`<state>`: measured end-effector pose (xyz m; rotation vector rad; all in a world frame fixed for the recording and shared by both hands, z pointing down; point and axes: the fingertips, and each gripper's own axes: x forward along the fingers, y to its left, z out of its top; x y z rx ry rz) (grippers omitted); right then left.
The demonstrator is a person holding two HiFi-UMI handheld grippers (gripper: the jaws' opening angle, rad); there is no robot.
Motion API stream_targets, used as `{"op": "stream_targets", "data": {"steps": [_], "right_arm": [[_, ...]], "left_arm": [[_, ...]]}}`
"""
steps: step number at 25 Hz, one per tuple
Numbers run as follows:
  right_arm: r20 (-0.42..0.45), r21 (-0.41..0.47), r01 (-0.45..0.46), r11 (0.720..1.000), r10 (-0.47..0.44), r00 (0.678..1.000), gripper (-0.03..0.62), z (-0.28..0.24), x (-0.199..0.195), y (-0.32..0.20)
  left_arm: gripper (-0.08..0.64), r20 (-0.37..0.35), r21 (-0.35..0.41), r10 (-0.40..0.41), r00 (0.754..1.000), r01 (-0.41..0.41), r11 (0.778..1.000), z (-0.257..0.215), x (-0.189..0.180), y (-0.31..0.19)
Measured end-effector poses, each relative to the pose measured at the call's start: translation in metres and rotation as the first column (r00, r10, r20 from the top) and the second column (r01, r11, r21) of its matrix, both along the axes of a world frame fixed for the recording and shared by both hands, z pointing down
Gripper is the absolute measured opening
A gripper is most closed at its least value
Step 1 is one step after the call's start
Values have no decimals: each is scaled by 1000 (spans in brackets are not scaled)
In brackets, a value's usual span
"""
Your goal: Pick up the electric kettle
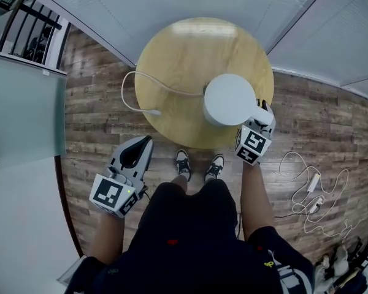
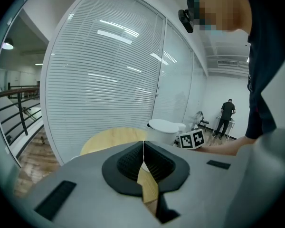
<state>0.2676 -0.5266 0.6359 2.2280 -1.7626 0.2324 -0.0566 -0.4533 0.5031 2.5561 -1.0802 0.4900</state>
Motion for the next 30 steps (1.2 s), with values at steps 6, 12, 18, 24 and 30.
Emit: {"op": "stream_targets", "data": {"steps": [6, 12, 18, 24, 30], "right_arm": [[24, -9, -8, 1000, 8, 1000, 37, -3, -2, -2], [45, -8, -26, 1000, 26, 999, 38, -18, -3, -12], [65, -46, -34, 998, 37, 997, 40, -26, -11, -23], [84, -52, -14, 999, 19, 996, 40, -41, -17, -26], [71, -53, 22, 998, -18, 997, 40, -65, -25, -14]], "left_arm": [[23, -25, -6, -18, 1000, 18, 1000, -4, -7, -3], [23, -36, -8, -26, 999, 26, 1000, -3, -9, -4], [23, -60, -30, -35, 998, 33, 999, 0, -16, -4], [23, -84, -21, -43, 995, 42, 999, -4, -21, -7], [23, -112, 8, -45, 993, 46, 999, -15, -26, -8]]}}
